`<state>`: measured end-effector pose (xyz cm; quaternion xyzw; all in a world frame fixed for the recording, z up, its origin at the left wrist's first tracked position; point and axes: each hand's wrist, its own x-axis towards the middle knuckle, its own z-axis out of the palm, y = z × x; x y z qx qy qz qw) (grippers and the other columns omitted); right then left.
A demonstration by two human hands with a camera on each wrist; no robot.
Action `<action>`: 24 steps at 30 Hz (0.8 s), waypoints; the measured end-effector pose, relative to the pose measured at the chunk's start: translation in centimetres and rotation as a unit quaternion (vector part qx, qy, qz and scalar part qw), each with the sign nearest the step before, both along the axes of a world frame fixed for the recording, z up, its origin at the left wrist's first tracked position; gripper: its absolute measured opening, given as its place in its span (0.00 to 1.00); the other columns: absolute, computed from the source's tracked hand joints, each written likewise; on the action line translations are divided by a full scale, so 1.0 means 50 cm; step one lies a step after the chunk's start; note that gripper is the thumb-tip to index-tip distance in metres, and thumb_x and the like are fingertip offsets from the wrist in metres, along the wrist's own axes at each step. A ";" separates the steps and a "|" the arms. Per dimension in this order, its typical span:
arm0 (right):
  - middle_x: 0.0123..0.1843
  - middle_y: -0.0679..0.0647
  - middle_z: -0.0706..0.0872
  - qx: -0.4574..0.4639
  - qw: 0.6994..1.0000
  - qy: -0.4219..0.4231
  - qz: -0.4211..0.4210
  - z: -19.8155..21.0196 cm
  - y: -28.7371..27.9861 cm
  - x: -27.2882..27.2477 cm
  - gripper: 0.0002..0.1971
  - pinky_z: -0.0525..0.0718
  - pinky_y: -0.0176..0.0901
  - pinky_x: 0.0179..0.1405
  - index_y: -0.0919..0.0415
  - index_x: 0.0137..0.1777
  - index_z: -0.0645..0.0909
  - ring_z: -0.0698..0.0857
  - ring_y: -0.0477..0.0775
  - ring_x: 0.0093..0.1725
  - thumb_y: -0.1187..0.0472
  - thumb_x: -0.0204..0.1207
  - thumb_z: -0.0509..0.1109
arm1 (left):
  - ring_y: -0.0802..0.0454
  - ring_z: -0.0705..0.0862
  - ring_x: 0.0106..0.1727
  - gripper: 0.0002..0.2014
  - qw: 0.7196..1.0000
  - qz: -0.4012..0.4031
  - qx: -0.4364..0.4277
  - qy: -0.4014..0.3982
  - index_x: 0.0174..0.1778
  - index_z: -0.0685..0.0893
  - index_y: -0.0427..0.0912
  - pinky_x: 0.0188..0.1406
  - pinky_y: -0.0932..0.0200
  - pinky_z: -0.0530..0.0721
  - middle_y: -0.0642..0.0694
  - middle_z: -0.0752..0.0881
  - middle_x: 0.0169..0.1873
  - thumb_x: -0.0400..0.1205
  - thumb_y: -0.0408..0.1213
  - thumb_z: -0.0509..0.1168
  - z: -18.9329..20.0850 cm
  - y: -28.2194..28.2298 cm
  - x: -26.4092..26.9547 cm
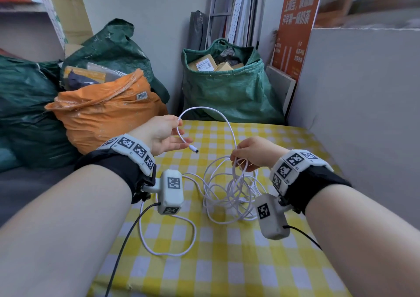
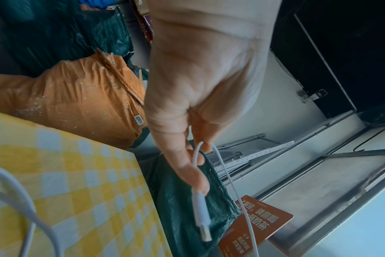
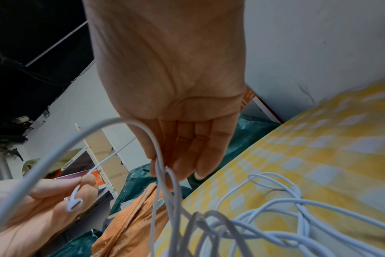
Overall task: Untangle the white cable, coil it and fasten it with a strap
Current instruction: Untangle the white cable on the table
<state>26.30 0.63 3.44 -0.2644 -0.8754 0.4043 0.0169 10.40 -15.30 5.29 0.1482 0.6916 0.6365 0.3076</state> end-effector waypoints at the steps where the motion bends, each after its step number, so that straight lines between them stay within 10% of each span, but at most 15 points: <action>1: 0.38 0.54 0.88 -0.004 1.000 0.003 0.001 0.000 -0.002 -0.001 0.12 0.87 0.40 0.40 0.62 0.41 0.86 0.84 0.49 0.32 0.61 0.81 0.63 | 0.41 0.88 0.31 0.12 1.000 0.005 0.009 -0.002 0.41 0.74 0.40 0.23 0.58 0.87 0.41 0.75 0.38 0.89 0.34 0.50 -0.001 0.002 0.002; 6: 0.40 0.56 0.88 -0.024 0.999 0.039 0.000 0.003 -0.008 -0.007 0.12 0.88 0.41 0.40 0.66 0.48 0.86 0.84 0.52 0.36 0.60 0.82 0.64 | 0.46 0.82 0.43 0.09 0.999 -0.002 0.003 0.036 0.56 0.79 0.38 0.43 0.51 0.87 0.41 0.77 0.44 0.88 0.31 0.54 -0.006 0.013 -0.005; 9: 0.37 0.56 0.86 -0.059 0.995 0.081 -0.019 0.004 -0.015 -0.018 0.10 0.89 0.39 0.35 0.62 0.40 0.86 0.84 0.51 0.32 0.60 0.80 0.66 | 0.44 0.73 0.65 0.18 0.979 -0.057 -0.136 0.139 0.73 0.71 0.39 0.66 0.44 0.76 0.42 0.73 0.69 0.86 0.33 0.57 -0.009 0.021 0.005; 11: 0.35 0.56 0.85 -0.086 0.990 0.109 -0.035 0.007 -0.019 -0.025 0.11 0.89 0.38 0.33 0.62 0.38 0.85 0.84 0.50 0.28 0.61 0.80 0.67 | 0.45 0.68 0.75 0.28 0.968 -0.063 -0.164 0.178 0.81 0.60 0.42 0.63 0.47 0.75 0.45 0.62 0.80 0.85 0.38 0.61 -0.010 0.029 0.022; 15: 0.31 0.60 0.81 -0.124 0.979 0.153 -0.055 0.011 -0.027 -0.033 0.10 0.88 0.36 0.28 0.67 0.39 0.83 0.81 0.49 0.23 0.64 0.80 0.67 | 0.49 0.80 0.55 0.18 0.961 -0.185 -0.132 0.156 0.66 0.77 0.43 0.50 0.55 0.81 0.43 0.79 0.59 0.83 0.47 0.62 -0.006 0.036 0.062; 19: 0.30 0.60 0.82 -0.138 0.971 0.177 -0.082 0.012 -0.028 -0.036 0.09 0.88 0.38 0.28 0.67 0.36 0.80 0.82 0.50 0.24 0.65 0.78 0.70 | 0.49 0.83 0.58 0.19 0.915 -0.338 -0.176 0.135 0.65 0.77 0.49 0.60 0.51 0.81 0.46 0.83 0.59 0.82 0.55 0.60 -0.006 0.037 0.094; 24: 0.32 0.54 0.81 -0.045 0.991 0.113 -0.050 0.006 -0.025 -0.034 0.11 0.86 0.39 0.32 0.59 0.33 0.79 0.80 0.49 0.30 0.60 0.76 0.73 | 0.46 0.85 0.47 0.16 0.889 -0.368 -0.234 0.144 0.64 0.77 0.44 0.53 0.52 0.82 0.44 0.85 0.52 0.81 0.37 0.67 -0.027 0.042 0.106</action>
